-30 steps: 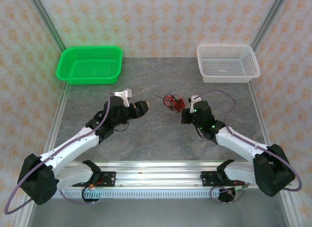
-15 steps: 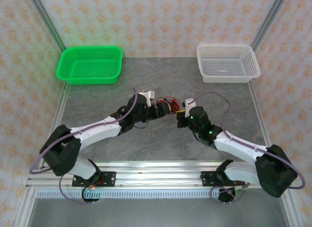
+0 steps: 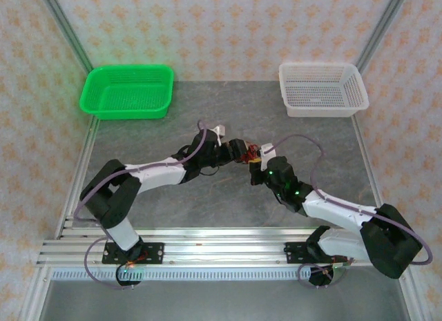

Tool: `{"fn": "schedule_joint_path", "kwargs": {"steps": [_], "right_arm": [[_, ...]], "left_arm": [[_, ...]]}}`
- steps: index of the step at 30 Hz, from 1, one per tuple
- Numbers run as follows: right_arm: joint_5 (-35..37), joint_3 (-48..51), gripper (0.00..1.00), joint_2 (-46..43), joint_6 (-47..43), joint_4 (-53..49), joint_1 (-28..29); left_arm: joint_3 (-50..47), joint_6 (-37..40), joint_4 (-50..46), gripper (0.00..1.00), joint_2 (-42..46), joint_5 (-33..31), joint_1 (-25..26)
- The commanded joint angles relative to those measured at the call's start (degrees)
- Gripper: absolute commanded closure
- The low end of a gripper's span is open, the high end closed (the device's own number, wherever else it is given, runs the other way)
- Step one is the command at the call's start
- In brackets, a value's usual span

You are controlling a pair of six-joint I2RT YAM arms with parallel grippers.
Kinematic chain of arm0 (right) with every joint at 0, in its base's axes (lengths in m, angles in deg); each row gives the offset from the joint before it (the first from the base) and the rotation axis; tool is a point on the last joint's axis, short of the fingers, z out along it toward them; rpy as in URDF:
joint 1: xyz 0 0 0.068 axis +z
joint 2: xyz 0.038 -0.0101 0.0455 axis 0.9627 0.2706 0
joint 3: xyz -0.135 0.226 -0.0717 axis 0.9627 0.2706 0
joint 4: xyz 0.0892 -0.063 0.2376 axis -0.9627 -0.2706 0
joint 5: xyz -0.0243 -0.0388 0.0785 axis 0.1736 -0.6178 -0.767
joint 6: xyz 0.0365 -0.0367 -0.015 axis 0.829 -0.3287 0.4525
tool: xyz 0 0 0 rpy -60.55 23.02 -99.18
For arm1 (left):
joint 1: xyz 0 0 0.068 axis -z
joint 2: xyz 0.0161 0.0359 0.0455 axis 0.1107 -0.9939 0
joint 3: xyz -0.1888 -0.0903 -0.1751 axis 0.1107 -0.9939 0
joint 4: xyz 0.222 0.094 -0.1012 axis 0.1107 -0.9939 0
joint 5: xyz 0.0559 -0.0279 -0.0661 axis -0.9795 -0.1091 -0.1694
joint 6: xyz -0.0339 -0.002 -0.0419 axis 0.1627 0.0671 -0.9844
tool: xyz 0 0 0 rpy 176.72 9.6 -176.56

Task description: Untangle the cables

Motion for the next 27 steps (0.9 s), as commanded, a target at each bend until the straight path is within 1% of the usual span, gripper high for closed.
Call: {"fn": "schedule_joint_path", "kwargs": {"steps": [1, 3, 5, 9, 11, 12, 14, 15, 16, 20, 22, 24, 27], "right_arm": [[1.75, -0.03, 0.98, -1.89, -1.3, 4.16, 0.37], [1.51, -0.12, 0.98, -1.84, -1.28, 4.07, 0.37], [1.21, -0.05, 0.98, -1.84, -1.08, 3.98, 0.43], [1.04, 0.27, 0.98, -2.53, -0.43, 3.81, 0.64], [1.43, 0.49, 0.98, -3.26, 0.16, 3.5, 0.73], [1.76, 0.67, 0.98, -3.8, 0.69, 3.38, 0.73], [3.09, 0.93, 0.98, -4.89, 1.94, 2.98, 0.72], [3.96, 0.97, 0.98, -5.38, 2.79, 2.62, 0.73], [5.24, 1.02, 0.98, -5.79, 3.8, 2.21, 0.73], [11.57, 0.38, 0.98, -6.28, 9.16, -0.94, 0.73], [13.84, -0.29, 0.98, -5.79, 12.44, -3.47, 0.43], [14.27, -1.05, 0.98, -4.87, 15.63, -6.03, -0.44], [11.87, -2.39, 0.97, -2.85, 19.21, -9.49, -2.03]], "left_arm": [[2.33, -0.42, 0.47, 0.31, -1.37, 1.16, -0.14], [3.15, -0.1, 0.28, 0.33, -2.22, 0.78, -0.18], [4.13, 0.03, 0.35, 0.38, -3.31, 0.76, -0.14], [6.02, 0.21, 0.81, 0.53, -5.73, 0.87, -0.14], [6.4, 0.19, 1.19, 0.62, -6.79, 0.99, -0.14], [6.55, 0.21, 1.32, 0.69, -7.25, 1.09, -0.14], [6.38, 0.35, 1.51, 0.87, -7.74, 0.96, -0.14], [6.13, 0.51, 1.51, 0.98, -7.71, 0.79, -0.14], [5.77, 0.66, 1.43, 1.0, -7.46, 0.53, -0.14], [3.42, 2.31, -0.24, 1.0, -4.59, -1.62, -0.61], [1.63, 3.54, -1.99, 1.0, -1.76, -3.18, -1.32], [-0.23, 4.68, -3.71, 1.0, 1.34, -4.77, -2.26], [-2.78, 6.62, -6.61, 1.0, 6.21, -7.54, -3.45]]}}
